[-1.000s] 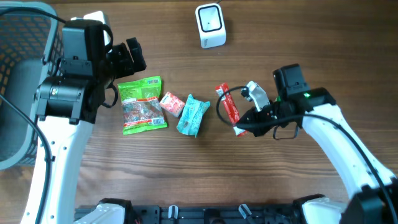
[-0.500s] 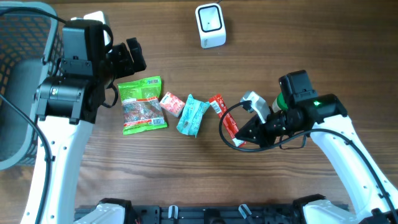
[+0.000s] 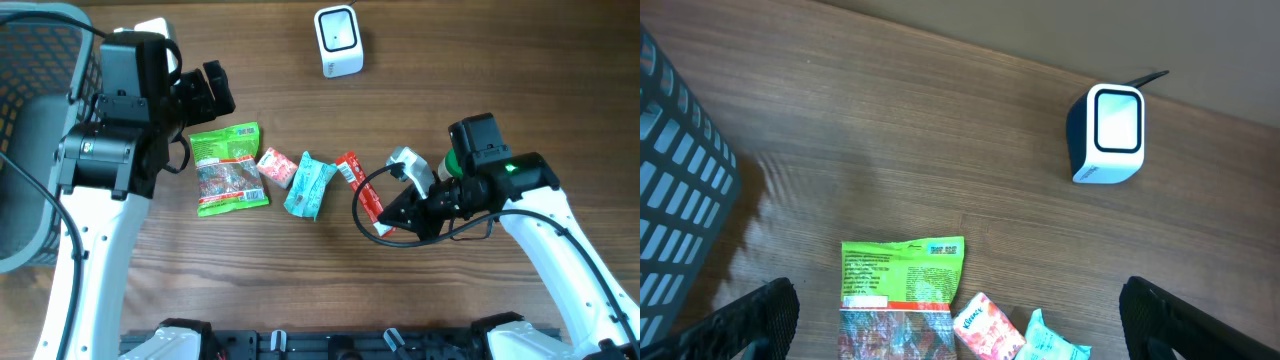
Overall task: Scan the item barcode
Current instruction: 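Lift red stick snack with right gripper, turning barcode up, then hold red stick snack barcode against the white scanner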
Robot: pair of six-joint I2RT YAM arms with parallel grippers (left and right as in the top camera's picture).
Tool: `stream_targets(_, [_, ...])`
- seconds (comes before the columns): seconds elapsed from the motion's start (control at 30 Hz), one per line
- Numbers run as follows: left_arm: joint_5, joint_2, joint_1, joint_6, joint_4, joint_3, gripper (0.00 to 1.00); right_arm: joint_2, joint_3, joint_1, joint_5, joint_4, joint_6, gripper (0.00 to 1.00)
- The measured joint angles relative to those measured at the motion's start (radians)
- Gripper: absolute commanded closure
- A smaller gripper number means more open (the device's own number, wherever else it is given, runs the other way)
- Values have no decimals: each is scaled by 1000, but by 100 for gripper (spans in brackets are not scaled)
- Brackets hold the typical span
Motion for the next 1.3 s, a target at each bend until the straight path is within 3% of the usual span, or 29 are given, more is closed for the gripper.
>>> stream_targets(0.13, [0, 0, 0, 0, 0, 0, 0, 0, 0, 0, 0, 11, 1, 96])
stream_targets(0.37, [0, 0, 0, 0, 0, 0, 0, 0, 44, 0, 148, 101, 224, 96])
stream_targets(0.5, [0, 0, 0, 0, -1, 0, 0, 0, 257, 0, 293, 83, 399, 96])
stream_targets(0.63, [0, 0, 0, 0, 1, 0, 0, 36, 579, 0, 450, -85, 468, 96])
stream_targets(0.8, [0, 0, 0, 0, 0, 0, 0, 286, 949, 50, 693, -242, 478, 96])
stream_targets(1.03, [0, 0, 0, 0, 0, 0, 0, 507, 980, 218, 1041, -123, 431, 96])
stream_targets(1.3, [0, 0, 0, 0, 0, 0, 0, 739, 984, 263, 1300, 49, 291, 96])
